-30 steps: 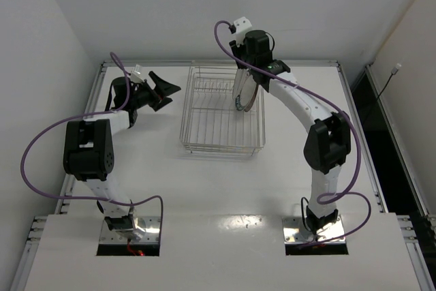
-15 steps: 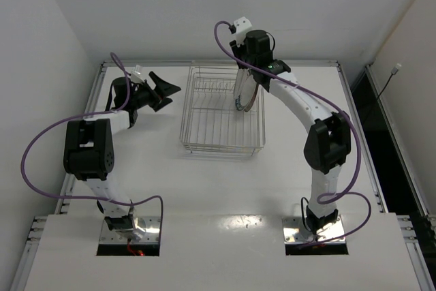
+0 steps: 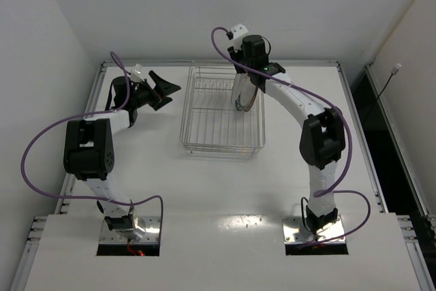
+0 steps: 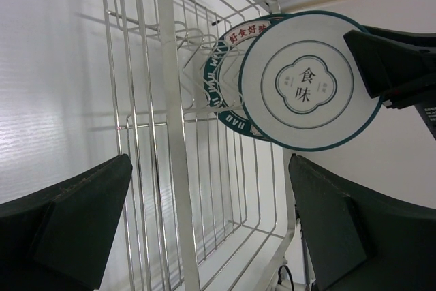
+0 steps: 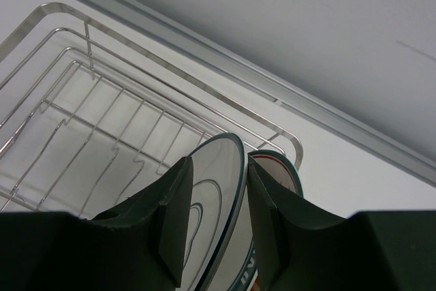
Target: Load the plates into the dish rack
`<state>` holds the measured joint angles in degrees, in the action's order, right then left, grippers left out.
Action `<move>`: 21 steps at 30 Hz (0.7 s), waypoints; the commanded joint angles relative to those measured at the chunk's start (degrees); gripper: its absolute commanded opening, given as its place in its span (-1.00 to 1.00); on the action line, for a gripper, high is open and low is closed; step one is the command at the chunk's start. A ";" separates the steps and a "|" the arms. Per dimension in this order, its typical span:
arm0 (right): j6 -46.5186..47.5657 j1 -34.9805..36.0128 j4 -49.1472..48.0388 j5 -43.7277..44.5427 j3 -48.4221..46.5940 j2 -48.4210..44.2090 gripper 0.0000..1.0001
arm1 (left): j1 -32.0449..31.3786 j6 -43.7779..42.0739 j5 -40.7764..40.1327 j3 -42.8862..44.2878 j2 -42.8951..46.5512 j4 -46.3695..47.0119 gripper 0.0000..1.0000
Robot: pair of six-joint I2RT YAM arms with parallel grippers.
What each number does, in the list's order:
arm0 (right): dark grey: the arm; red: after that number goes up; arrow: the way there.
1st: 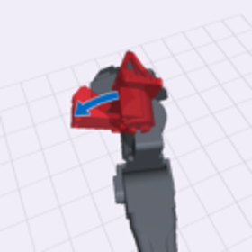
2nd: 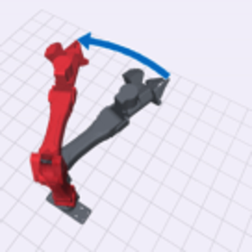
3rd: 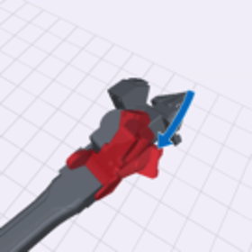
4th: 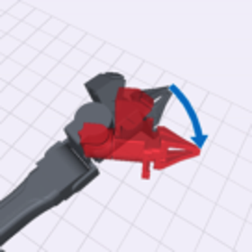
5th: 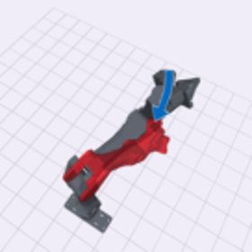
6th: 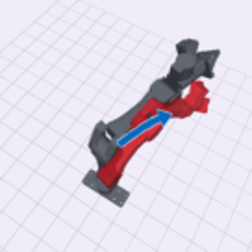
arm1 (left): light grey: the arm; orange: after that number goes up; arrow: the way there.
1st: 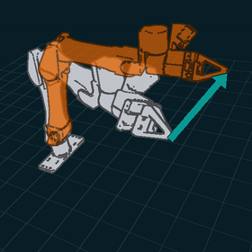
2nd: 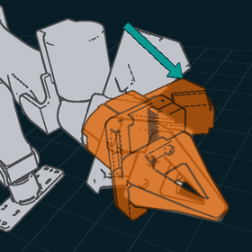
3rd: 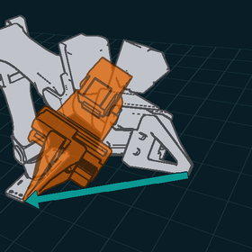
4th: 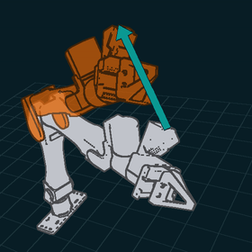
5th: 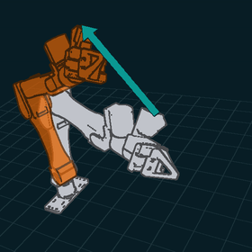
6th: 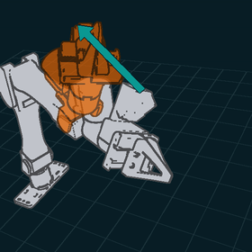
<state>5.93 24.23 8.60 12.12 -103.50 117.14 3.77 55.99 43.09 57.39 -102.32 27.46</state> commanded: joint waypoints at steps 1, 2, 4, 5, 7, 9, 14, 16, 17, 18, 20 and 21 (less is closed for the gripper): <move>0.57 -0.59 -3.42 -0.69 0.41 0.46 -1.00 | 0.18 -0.62 0.68 1.85 0.02 1.72 1.00; 0.57 -0.59 -3.42 -0.69 0.41 1.15 -1.00 | 0.18 -0.62 0.68 1.85 0.02 1.19 1.00; 0.05 -0.59 -4.29 -0.69 2.15 0.64 -1.00 | 0.18 -0.62 0.68 1.85 0.02 1.19 1.00; 0.04 -0.59 -4.29 -0.69 2.17 0.63 -1.00 | 0.18 -0.62 0.68 1.85 0.02 1.19 1.00; -0.48 -0.59 -4.29 -1.22 2.69 -0.15 -1.00 | 0.18 -0.62 0.68 1.85 0.02 1.19 1.00; -0.48 -0.59 -4.29 -1.22 1.13 -0.69 -1.00 | 0.18 -0.62 0.68 1.85 0.02 1.19 1.00; -0.48 -0.59 -3.77 -1.22 -2.57 -3.40 -1.00 | 0.18 -0.62 0.68 1.85 0.02 1.19 1.00; 0.12 -0.59 -2.54 -1.22 -3.98 -3.93 -1.00 | 0.18 -0.62 0.68 1.85 0.02 1.19 1.00; 0.74 -0.59 -2.54 -1.22 -4.60 -3.94 -1.00 | 0.18 -0.62 0.68 1.85 0.02 1.19 1.00; 0.75 -0.59 -2.54 -1.22 -5.30 -3.94 -1.00 | 0.18 -0.62 0.68 1.85 0.02 1.19 1.00; 0.75 -0.59 -2.01 -1.22 -5.31 -4.64 -1.00 | 0.18 -0.62 0.68 1.85 0.02 1.19 1.00; 0.75 -0.59 -2.01 -1.22 -5.31 -5.25 -1.00 | 0.18 -0.62 0.68 1.85 0.02 1.19 1.00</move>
<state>5.82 24.01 8.34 10.50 -105.27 117.12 3.77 55.96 43.09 57.47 -102.32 27.42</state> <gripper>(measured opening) 0.336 1.000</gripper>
